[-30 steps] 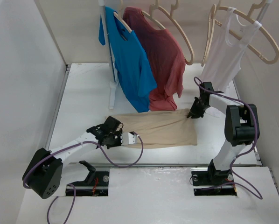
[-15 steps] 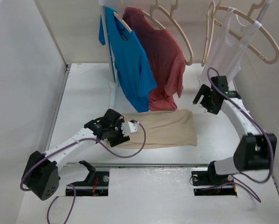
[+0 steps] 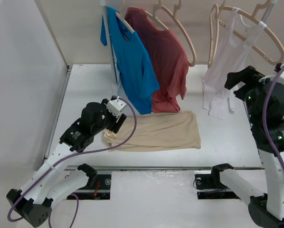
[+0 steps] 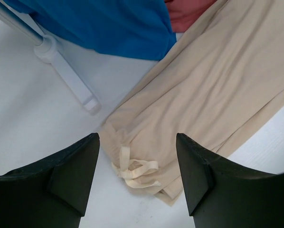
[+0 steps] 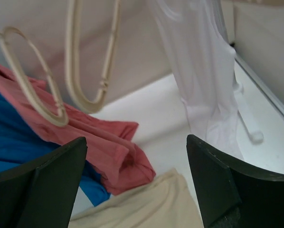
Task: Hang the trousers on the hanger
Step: Pick up the hanger from the clothesline.
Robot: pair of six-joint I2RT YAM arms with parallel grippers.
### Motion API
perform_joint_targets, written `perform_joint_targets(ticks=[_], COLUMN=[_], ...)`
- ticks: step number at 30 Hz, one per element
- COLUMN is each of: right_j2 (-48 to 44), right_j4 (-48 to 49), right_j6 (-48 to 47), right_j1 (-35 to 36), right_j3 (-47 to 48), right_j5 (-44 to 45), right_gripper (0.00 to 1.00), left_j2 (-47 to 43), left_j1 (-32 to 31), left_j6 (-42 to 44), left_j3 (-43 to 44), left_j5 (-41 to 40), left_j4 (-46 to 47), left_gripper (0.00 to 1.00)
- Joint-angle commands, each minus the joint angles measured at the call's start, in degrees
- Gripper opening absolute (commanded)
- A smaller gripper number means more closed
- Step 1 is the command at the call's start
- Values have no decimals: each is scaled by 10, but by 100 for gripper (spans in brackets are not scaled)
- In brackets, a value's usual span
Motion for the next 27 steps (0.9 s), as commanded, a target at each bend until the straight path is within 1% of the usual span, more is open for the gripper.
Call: perform_joint_targets(ticks=[1,2,3,4,5,6,7,8,9,10,12,13,14,15,21,25,27], right_j2=[6,14,39,58,81,140,173,205,234,285,325,356,369,380,447,486,504], right_j4=[85,98,117,117,117,104,67,50,36,18,18,11,6,6,66,72,78], right_j6=[-63,-72,-86,-86,-92,-92,-92,-92,-92,-87,-77,-64,-39,-33,-27,-27,-27], right_j1=[14,14,14,14,9,0,-6,-22,-30,-38,-51,-59,-65,-70,-75,-93,-98], right_j3=[37,65,106,106,166,203,241,279,344,372,426,442,456,476,488,493,484], right_j5=[-20,-37,-77,-78,-114,-128,-141,-176,-201,-227,-256,-247,-239,-228,-215,-249,-265], right_gripper=[90,91,95,97,99,99,99,99,99,99,99,99,99,99,99,99,95], left_j2=[-1,6,6,6,12,12,12,12,12,12,6,6,1,1,-10,-20,-20], left_j1=[0,0,0,0,0,0,0,0,0,0,6,6,6,13,33,39,45], left_j6=[-41,-41,-41,-41,-47,-47,-47,-47,-47,-47,-47,-47,-47,-47,-52,-52,-52], left_j3=[14,14,14,14,14,14,14,14,14,14,14,9,9,9,9,3,3], left_j5=[13,8,2,2,2,2,2,8,8,8,8,14,14,20,36,36,41], left_j4=[22,22,22,22,22,27,27,27,27,27,22,22,22,22,22,22,22], left_gripper=[63,63,63,63,63,63,63,63,63,63,63,63,63,63,63,63,63])
